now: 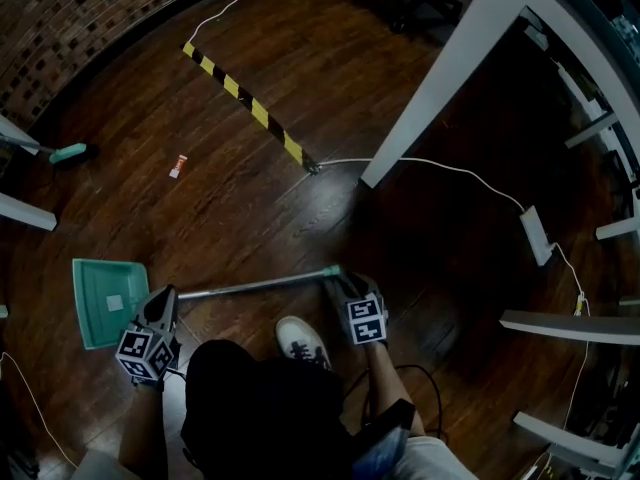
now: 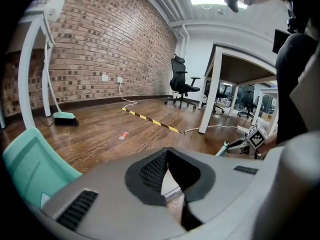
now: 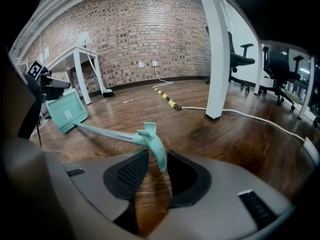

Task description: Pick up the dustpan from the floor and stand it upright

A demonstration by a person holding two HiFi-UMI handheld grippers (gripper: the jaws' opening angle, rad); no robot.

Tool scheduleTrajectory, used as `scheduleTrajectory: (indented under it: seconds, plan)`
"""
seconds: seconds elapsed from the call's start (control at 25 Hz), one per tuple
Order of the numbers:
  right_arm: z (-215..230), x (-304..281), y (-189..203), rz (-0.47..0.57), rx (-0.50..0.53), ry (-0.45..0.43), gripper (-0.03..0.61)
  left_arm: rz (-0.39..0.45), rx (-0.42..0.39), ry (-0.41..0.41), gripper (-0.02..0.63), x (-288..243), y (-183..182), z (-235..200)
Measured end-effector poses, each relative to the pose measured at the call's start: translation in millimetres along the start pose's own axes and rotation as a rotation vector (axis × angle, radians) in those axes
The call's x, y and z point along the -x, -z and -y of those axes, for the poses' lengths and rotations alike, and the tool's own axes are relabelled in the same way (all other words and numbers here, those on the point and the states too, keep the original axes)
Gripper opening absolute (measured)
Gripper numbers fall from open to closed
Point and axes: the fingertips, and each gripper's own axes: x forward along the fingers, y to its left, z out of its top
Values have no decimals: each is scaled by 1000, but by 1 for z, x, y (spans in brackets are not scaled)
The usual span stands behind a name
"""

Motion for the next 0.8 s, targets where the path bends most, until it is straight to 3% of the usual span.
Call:
scheduleTrajectory:
  seconds: [0.12,0.2,0.48,0.6,0.8]
  plan:
    - [-3,-10,6,-36,32,-12,134,8,5,-8,-8,9,3,-4]
    - [-5,-18,10,-64,37,-32,181,6,8,-22,-8,15,8,-7]
    - [-2,-39,15,-92,-28,-15,184,7,14,-43,-7,27,16,-13]
    - [3,-37,14,-95,-51,21,69,23,7,-38,-6,36,12,-11]
    - [5,-22,-20,-7,-38,60,72,49,10,-52,-6,47,8,-16]
